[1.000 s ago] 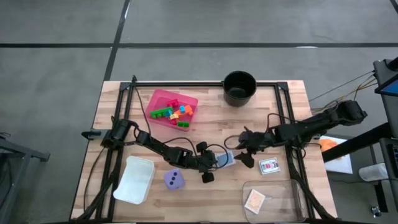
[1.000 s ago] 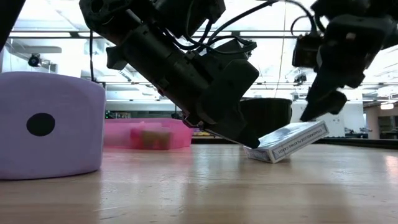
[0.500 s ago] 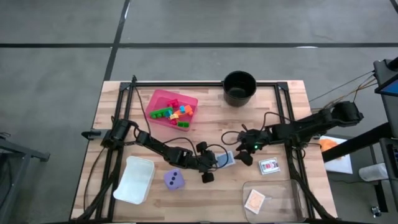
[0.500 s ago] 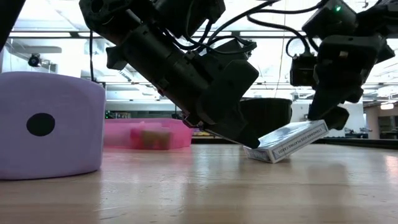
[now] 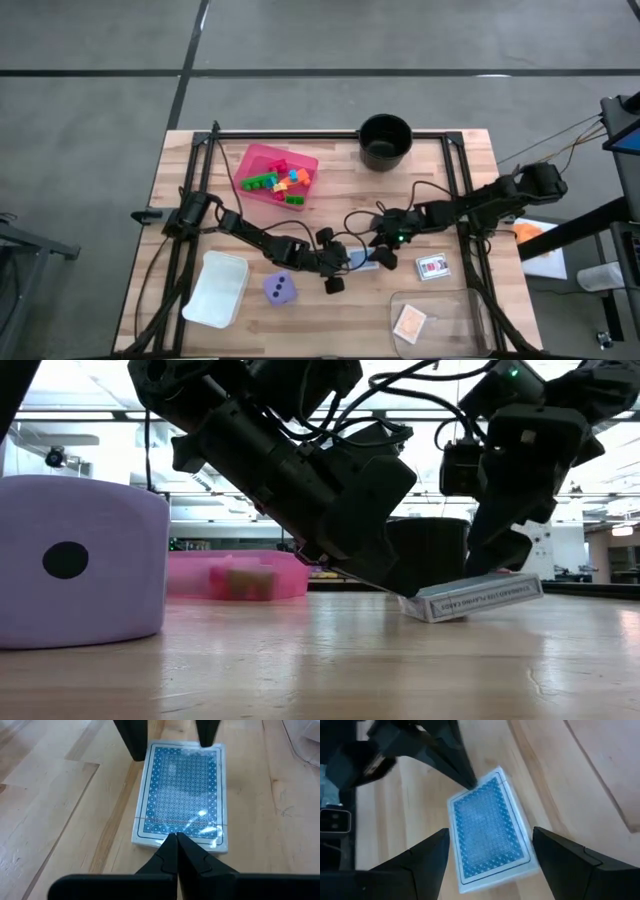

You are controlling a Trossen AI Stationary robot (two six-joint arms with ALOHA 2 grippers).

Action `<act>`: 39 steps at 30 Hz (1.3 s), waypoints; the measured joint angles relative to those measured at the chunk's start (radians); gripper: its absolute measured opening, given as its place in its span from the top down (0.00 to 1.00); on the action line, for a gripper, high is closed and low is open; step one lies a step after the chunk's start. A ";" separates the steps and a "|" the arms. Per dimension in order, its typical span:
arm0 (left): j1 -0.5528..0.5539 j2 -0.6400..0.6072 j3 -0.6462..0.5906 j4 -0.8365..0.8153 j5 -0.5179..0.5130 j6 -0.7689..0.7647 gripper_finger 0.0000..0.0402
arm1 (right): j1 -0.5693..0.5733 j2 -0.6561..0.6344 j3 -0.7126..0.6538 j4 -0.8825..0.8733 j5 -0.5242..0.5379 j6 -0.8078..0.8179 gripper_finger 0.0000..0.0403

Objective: Pick & Place Toys
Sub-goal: Put the blue deck of cards into the transparent bin

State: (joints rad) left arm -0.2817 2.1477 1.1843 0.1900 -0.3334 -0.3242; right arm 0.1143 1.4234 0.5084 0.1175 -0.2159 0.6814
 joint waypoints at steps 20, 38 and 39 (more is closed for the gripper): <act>-0.001 -0.001 -0.014 0.005 -0.003 -0.016 1.00 | -0.006 -0.012 0.013 -0.114 -0.038 -0.022 0.30; -0.001 -0.001 -0.022 0.017 -0.002 -0.024 1.00 | -0.003 0.063 0.017 -0.047 -0.052 0.002 0.30; -0.001 -0.001 -0.024 0.022 -0.002 -0.025 1.00 | -0.003 0.075 0.019 -0.035 -0.061 0.001 0.30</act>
State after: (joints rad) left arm -0.2825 2.1468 1.1604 0.2116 -0.3359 -0.3487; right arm 0.1108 1.4988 0.5273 0.0825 -0.2770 0.6823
